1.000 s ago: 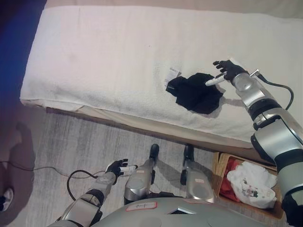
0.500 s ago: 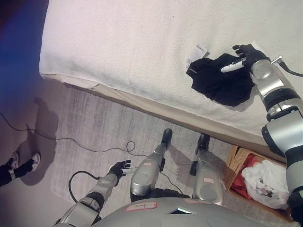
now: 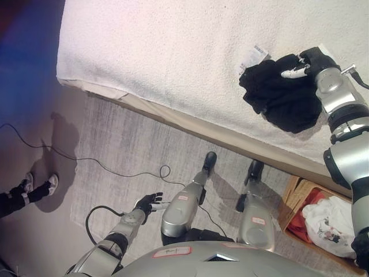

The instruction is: Put the clothes on the bed into the basket.

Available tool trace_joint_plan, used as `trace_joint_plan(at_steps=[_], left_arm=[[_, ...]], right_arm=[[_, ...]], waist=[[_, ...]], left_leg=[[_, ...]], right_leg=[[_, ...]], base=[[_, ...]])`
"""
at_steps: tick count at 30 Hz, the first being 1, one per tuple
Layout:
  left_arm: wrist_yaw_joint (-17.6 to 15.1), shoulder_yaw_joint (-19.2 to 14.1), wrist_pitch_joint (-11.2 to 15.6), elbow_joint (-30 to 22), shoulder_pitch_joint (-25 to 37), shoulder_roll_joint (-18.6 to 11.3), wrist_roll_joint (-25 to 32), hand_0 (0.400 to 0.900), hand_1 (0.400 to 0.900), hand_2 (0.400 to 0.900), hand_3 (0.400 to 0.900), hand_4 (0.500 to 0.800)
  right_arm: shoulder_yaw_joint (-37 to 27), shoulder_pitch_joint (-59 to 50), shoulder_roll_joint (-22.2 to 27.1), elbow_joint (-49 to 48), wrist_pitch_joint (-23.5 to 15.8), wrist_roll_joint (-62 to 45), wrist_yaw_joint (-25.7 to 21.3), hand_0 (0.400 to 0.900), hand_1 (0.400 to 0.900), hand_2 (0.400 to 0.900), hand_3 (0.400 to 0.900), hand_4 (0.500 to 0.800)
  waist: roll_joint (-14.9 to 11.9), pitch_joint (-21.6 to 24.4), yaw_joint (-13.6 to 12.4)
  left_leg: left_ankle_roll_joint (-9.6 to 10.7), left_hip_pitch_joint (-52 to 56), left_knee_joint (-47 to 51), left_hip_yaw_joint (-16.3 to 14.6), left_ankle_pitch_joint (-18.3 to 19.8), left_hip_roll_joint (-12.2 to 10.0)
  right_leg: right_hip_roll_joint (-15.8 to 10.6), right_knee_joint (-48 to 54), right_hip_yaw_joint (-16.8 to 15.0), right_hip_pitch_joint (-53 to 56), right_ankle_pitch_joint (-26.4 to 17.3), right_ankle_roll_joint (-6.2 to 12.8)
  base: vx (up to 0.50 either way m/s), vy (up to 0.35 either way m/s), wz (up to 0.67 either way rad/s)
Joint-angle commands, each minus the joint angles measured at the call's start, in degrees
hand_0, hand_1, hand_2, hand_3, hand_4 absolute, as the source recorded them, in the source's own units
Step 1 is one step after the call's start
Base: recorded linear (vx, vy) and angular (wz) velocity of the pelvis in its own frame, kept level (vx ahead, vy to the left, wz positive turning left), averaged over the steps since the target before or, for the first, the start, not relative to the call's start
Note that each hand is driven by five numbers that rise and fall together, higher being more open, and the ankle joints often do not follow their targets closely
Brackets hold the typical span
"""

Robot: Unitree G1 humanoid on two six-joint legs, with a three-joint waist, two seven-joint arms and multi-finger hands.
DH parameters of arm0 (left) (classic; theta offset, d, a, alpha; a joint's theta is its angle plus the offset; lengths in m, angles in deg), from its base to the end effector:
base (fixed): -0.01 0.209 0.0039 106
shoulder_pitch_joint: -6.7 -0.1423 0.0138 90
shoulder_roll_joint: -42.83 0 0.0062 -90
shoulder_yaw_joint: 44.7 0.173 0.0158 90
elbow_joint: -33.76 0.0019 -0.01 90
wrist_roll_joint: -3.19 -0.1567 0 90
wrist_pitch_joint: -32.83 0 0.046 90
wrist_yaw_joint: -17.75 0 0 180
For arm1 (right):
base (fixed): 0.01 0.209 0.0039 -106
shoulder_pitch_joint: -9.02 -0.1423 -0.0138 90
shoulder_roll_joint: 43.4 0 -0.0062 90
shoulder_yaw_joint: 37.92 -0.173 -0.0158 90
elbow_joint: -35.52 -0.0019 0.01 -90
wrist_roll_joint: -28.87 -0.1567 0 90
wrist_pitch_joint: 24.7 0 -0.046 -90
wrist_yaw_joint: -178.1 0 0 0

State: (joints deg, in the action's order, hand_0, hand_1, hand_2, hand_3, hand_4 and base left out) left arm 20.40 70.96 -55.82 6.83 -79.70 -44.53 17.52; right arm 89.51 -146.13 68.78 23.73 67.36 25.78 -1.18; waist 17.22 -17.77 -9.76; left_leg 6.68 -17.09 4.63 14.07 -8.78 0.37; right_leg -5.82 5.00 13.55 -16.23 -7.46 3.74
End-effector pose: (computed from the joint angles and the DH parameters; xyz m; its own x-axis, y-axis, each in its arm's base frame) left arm 0.1177 0.1874 -0.1150 0.4717 -0.0432 -0.8807 0.2523 0.9637 0.0878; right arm 0.3532 -0.2876 0.1662 0.9203 -0.3346 -0.2029 0.0243 0.5664 -0.8238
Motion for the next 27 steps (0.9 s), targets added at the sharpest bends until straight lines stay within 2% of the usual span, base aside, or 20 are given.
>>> trace_joint_plan(at_steps=[1,10,14,21,27], left_arm=[[-0.40,3.81,-0.84,2.40,-1.13,-3.04,-0.53,0.900,0.900,0.900,0.900,0.800],[-0.67,2.98,-1.06,4.15,-0.22,-2.86,-0.42,0.900,0.900,0.900,0.900,0.800],[-0.77,2.50,-1.05,5.97,1.00,-2.71,-0.33,0.900,0.900,0.900,0.900,0.800],[-1.10,0.28,-1.54,9.71,3.35,-3.30,-1.36,0.900,0.900,0.900,0.900,0.800],[-0.28,-3.42,-2.22,12.86,3.10,-5.20,-2.93,0.900,0.900,0.900,0.900,0.800]], right_arm=[[3.07,-5.37,0.32,2.00,-0.60,-0.41,0.09,0.400,0.400,0.400,0.400,0.500],[2.59,-4.95,-0.69,2.21,-0.32,-1.26,0.45,0.400,0.400,0.400,0.400,0.500],[3.02,-5.21,-0.96,1.46,-0.17,-1.44,0.23,0.400,0.400,0.400,0.400,0.500],[3.86,-5.65,-1.51,-0.53,0.23,-0.98,0.33,0.400,0.400,0.400,0.400,0.500],[3.37,-4.13,-1.05,-1.24,0.54,0.44,1.57,0.400,0.400,0.400,0.400,0.500]], waist=[[-2.56,1.08,0.03],[-3.33,1.76,0.81],[-4.64,2.53,1.86],[-10.21,4.66,4.13],[-16.32,9.45,6.48]], left_leg=[[-0.80,1.21,0.37,-4.05,3.12,1.93],[-0.85,2.17,0.37,-4.61,3.58,1.62],[-0.98,3.09,0.35,-5.29,4.18,1.28],[-2.24,6.58,-1.19,-8.26,7.61,0.61],[-3.49,13.17,-2.68,-13.91,12.01,-0.55]], right_leg=[[-6.36,0.00,-4.89,-0.46,0.72,3.49],[-6.32,0.00,-4.83,0.32,1.11,3.49],[-6.04,0.00,-5.15,1.00,1.41,3.41],[-4.98,0.00,-7.28,3.19,1.52,3.41],[-3.30,-0.42,-11.36,6.29,1.70,3.75]], base=[[0.00,0.000,0.00],[0.01,0.005,-0.04],[0.02,0.014,-0.13],[0.03,0.009,-0.35],[0.06,0.030,-0.61]])
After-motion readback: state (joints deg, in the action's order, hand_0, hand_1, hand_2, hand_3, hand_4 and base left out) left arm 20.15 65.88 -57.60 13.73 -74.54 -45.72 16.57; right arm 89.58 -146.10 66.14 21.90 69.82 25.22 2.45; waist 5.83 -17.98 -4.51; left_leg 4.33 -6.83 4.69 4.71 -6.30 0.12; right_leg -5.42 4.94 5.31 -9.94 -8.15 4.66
